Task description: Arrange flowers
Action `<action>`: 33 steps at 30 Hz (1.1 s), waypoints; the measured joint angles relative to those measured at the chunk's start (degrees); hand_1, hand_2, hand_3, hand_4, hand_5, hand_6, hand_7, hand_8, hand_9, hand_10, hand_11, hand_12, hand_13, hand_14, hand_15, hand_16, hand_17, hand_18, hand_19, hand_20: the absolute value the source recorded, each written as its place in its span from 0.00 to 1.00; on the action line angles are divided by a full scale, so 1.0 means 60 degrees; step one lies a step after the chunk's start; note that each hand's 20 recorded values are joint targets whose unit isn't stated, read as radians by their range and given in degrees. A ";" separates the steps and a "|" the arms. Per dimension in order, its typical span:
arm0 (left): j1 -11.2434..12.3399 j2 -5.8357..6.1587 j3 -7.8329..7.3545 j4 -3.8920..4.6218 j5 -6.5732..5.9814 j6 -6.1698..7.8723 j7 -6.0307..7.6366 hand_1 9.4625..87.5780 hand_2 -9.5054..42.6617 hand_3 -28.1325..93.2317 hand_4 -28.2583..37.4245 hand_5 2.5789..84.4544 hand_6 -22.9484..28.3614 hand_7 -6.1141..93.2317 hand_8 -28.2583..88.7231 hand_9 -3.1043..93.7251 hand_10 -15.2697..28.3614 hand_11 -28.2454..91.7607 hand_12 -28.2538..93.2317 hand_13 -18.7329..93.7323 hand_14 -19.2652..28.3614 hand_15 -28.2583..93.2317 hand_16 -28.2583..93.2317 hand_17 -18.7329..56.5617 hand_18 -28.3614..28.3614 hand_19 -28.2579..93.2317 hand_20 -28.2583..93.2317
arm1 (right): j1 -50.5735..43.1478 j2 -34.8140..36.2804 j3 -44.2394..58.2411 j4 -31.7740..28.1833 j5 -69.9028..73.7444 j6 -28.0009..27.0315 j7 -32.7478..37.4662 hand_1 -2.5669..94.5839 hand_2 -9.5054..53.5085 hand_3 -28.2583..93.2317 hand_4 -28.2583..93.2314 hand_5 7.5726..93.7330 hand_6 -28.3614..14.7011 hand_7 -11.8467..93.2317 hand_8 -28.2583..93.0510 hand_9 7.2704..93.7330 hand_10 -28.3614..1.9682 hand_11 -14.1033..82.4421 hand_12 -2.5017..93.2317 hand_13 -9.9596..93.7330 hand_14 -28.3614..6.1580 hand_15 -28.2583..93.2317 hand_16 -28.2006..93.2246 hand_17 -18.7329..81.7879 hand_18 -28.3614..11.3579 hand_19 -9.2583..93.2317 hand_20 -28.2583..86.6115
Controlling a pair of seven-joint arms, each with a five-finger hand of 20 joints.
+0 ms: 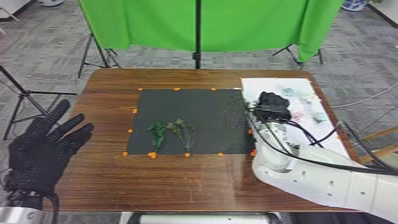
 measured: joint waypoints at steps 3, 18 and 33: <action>-0.0027 0.0015 0.0026 0.0000 0.0004 0.0000 0.0000 0.12 0.32 0.84 0.00 0.29 0.53 0.21 0.15 0.28 0.76 0.39 0.34 0.31 0.95 0.60 0.19 0.05 0.90 0.62 0.41 | 0.0184 0.0018 -0.0131 -0.0025 -0.0255 0.0358 0.0074 0.57 0.00 0.83 0.00 0.97 0.64 0.30 0.31 1.00 0.63 0.58 0.17 0.96 0.64 0.71 0.40 0.58 0.20 1.00 0.26; -0.0177 0.0044 0.0035 0.0000 0.0065 -0.0019 -0.0202 0.12 0.32 0.85 0.00 0.29 0.53 0.21 0.15 0.28 0.76 0.39 0.34 0.31 0.95 0.60 0.19 0.05 0.90 0.62 0.41 | 0.0301 0.0152 0.0265 -0.1564 -0.0428 0.0421 0.0040 0.57 0.00 0.83 0.01 0.98 0.62 0.29 0.32 1.00 0.63 0.59 0.16 0.96 0.63 0.72 0.40 0.57 0.18 1.00 0.30; -0.0403 0.0111 0.0038 0.0004 0.0128 -0.0103 -0.0442 0.13 0.32 0.85 0.00 0.28 0.53 0.21 0.15 0.28 0.75 0.40 0.34 0.31 0.95 0.60 0.19 0.05 0.90 0.62 0.41 | 0.0082 -0.0344 0.0412 -0.2499 -0.0732 0.0679 -0.0095 0.58 0.00 0.83 0.02 0.99 0.60 0.29 0.33 1.00 0.61 0.60 0.16 0.97 0.62 0.73 0.40 0.57 0.16 1.00 0.32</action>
